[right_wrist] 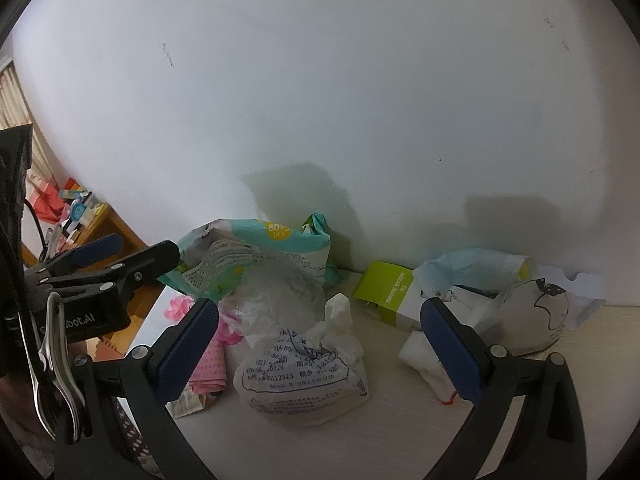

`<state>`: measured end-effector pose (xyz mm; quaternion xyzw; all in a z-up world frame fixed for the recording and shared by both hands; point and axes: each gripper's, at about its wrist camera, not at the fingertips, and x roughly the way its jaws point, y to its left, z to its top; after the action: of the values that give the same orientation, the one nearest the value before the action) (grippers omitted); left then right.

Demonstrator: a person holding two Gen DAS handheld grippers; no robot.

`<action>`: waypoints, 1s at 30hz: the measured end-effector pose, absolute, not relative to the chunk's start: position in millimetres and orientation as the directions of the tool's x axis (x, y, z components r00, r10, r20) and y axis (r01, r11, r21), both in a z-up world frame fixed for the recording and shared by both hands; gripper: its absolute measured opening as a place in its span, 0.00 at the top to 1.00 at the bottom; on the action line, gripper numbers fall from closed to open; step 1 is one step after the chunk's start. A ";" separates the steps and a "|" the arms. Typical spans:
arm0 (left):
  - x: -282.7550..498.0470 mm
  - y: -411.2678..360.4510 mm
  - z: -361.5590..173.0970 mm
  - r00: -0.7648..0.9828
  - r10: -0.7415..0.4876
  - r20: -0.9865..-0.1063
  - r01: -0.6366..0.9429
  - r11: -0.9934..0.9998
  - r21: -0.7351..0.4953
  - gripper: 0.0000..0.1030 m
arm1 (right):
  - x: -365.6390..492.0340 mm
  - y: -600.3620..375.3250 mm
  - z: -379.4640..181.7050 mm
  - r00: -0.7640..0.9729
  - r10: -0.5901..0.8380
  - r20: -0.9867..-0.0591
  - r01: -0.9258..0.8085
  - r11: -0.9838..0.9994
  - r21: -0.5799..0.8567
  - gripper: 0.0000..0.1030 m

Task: Collect trash
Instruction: 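Move both grippers toward the teal cat-print wet-wipes pack on the pile, then close the left gripper on the teal wipes pack while the right gripper pinches its edge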

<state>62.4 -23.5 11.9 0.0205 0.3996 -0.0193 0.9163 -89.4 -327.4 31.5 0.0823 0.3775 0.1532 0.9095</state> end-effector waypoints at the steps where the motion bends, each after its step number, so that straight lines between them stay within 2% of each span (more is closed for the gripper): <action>1: 62.8 -23.7 12.5 0.683 -0.017 -0.731 0.049 0.999 0.023 0.01 | -89.8 -327.7 31.3 0.667 0.339 -0.663 -0.215 0.940 0.265 0.00; 6: 60.8 -27.6 14.3 0.711 0.010 -0.703 0.049 0.997 0.065 0.01 | -88.2 -327.7 32.1 0.667 0.331 -0.668 -0.206 0.943 0.262 0.00; 24: 78.3 -18.1 -4.6 0.658 -0.002 -0.753 0.041 0.999 0.033 0.01 | -80.4 -328.2 21.8 0.639 0.333 -0.693 -0.193 0.942 0.274 0.00; 30: 87.1 -8.8 -17.3 0.617 -0.113 -0.779 0.124 0.991 -0.045 0.02 | -70.9 -326.0 14.0 0.610 0.343 -0.714 -0.191 0.938 0.288 0.00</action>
<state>87.1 -8.8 -17.3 0.0064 0.4324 -0.0658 0.8992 -70.9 -326.0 14.0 0.0915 0.4156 0.1497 0.8925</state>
